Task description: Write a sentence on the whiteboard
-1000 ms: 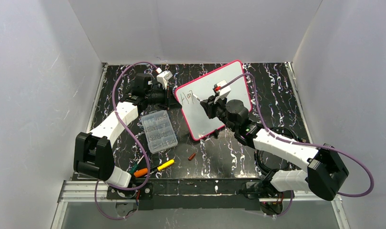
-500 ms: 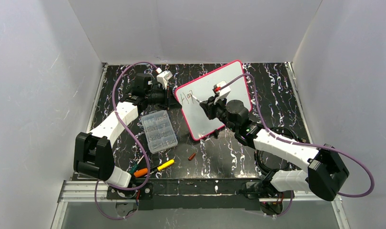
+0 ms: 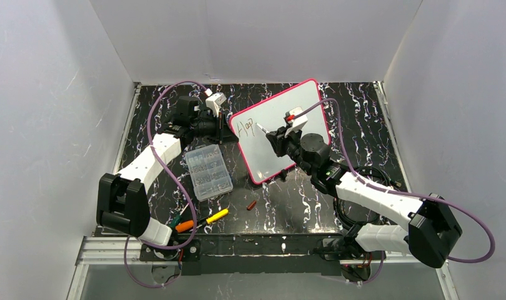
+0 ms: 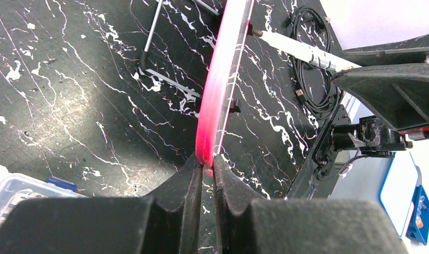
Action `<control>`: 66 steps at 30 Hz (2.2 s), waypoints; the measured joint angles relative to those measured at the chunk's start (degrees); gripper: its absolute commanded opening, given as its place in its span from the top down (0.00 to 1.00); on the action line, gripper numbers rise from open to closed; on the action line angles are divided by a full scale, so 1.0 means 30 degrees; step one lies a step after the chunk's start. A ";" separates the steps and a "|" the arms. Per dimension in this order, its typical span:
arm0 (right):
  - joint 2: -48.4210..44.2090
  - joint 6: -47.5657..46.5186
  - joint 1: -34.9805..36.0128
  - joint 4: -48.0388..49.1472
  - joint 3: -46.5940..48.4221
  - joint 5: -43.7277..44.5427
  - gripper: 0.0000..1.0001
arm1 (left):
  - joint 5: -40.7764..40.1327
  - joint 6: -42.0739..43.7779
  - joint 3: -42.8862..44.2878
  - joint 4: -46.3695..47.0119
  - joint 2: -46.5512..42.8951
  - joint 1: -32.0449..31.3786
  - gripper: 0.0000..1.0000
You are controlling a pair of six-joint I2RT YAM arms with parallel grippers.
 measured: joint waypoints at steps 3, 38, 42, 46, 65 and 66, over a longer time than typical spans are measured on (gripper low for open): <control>0.0109 -0.0015 0.0000 0.0240 0.0000 0.0109 0.99 | 0.0000 0.0000 0.0000 0.0000 0.0000 -0.0007 1.00; -0.0714 0.1005 0.0124 -0.0109 -0.1843 0.0168 0.99 | -0.0044 0.0000 0.0000 -0.0015 0.0000 0.0000 1.00; -0.0831 0.0940 0.0124 -0.0124 -0.1705 0.0175 0.99 | -0.0036 0.0000 0.0000 -0.0015 0.0000 0.0000 1.00; -0.0707 0.0663 0.0124 -0.0058 -0.1173 0.0248 0.99 | -0.0029 0.0007 0.0000 -0.0015 0.0000 0.0000 1.00; 0.1275 -0.0066 0.0146 0.1552 0.0408 0.0466 0.99 | -0.0131 0.0007 0.0000 -0.0015 0.0000 0.0007 1.00; 0.1275 -0.0066 0.0160 0.1552 0.0408 0.0525 0.99 | -0.0131 0.0007 0.0000 -0.0022 0.0000 0.0007 1.00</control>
